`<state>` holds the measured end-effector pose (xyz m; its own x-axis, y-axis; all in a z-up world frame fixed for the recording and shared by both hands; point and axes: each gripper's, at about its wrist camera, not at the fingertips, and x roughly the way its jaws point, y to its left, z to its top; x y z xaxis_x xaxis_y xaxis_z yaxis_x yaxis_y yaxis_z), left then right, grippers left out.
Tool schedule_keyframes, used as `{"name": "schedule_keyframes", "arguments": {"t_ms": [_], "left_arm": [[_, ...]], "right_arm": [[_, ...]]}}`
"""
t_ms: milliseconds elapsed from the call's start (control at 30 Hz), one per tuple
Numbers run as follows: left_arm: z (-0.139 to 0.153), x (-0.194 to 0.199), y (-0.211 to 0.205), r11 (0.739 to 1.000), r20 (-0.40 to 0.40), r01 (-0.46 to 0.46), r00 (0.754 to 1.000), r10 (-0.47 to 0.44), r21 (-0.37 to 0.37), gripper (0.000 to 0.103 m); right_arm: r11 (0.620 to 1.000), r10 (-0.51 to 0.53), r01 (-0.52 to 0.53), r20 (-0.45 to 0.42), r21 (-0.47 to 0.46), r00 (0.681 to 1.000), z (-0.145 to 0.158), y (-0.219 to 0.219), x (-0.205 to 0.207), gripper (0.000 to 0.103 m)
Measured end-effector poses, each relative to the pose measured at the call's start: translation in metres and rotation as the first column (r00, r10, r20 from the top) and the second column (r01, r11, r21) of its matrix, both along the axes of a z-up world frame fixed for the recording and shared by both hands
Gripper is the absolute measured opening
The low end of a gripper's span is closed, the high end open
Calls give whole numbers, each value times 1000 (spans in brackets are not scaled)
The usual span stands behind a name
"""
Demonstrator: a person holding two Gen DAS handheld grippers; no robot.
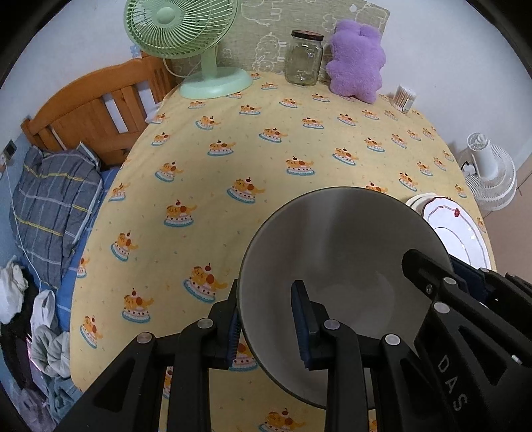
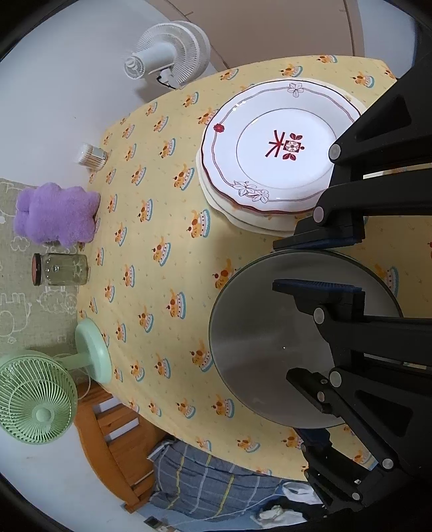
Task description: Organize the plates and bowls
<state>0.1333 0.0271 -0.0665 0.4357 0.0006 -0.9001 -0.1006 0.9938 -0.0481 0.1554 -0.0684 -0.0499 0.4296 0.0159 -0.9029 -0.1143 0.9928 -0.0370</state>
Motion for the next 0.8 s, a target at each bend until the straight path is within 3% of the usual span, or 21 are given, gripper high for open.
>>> {"name": "schedule_keyframes", "arguments": {"t_ms": [267, 433, 533, 600, 633, 733, 800], "left_arm": [[-1, -1, -2, 1000, 5, 15, 1000, -15, 19, 29], [1, -5, 3, 997, 17, 47, 999, -46, -60, 48], [4, -9, 4, 997, 28, 44, 999, -43, -59, 59], [4, -11, 5, 996, 26, 48, 999, -46, -70, 61], [4, -11, 5, 996, 24, 50, 999, -48, -72, 63], [3, -13, 5, 995, 15, 52, 999, -51, -80, 68], [1, -13, 5, 994, 10, 60, 998, -59, -92, 68]], "right_arm": [[1000, -7, 7, 2, 3, 1000, -2, -3, -1, 20], [999, -7, 7, -11, 45, 1000, -3, -10, -3, 21], [995, -31, 33, -29, 93, 999, -2, -18, -6, 21], [991, -52, 58, -47, 122, 998, -3, -25, -8, 22], [989, -57, 63, -54, 132, 997, -3, -27, -9, 25], [983, -67, 78, -72, 167, 995, -4, -34, -12, 49], [983, -68, 78, -65, 164, 996, -4, -37, -14, 54]]}}
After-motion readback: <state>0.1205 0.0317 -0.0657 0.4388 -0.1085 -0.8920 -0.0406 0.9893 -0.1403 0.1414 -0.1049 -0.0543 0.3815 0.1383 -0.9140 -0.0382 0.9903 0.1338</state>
